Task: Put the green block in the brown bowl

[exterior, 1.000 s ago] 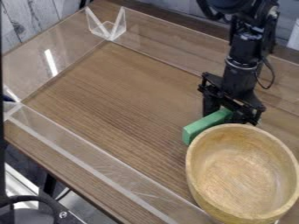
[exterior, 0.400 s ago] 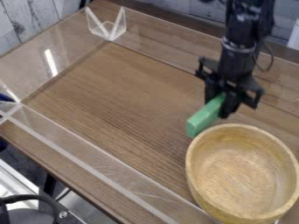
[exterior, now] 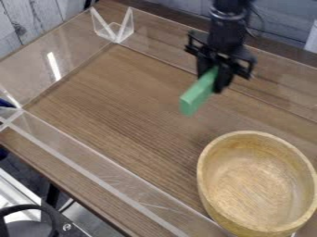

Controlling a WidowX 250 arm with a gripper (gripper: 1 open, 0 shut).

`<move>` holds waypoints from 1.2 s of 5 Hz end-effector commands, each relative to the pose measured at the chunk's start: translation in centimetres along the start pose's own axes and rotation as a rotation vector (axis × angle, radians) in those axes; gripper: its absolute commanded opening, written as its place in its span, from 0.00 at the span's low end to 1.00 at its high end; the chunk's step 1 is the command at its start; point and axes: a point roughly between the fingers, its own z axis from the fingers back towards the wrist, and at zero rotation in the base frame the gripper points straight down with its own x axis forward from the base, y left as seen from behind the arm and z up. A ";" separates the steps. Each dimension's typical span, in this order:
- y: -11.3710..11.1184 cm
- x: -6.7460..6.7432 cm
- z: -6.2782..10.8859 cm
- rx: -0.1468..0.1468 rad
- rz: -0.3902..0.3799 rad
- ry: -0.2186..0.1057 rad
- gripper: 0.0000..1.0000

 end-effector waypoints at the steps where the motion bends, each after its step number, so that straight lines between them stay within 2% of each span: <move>1: 2.7 0.8 3.7 0.018 0.017 -0.128 0.00; 2: 2.2 1.4 3.6 0.015 0.003 -0.138 0.00; 3: 0.6 1.7 3.9 0.006 -0.025 -0.155 0.00; 5: -1.4 1.8 3.9 -0.006 -0.070 -0.171 0.00; 6: -1.6 1.9 3.8 -0.009 -0.079 -0.180 0.00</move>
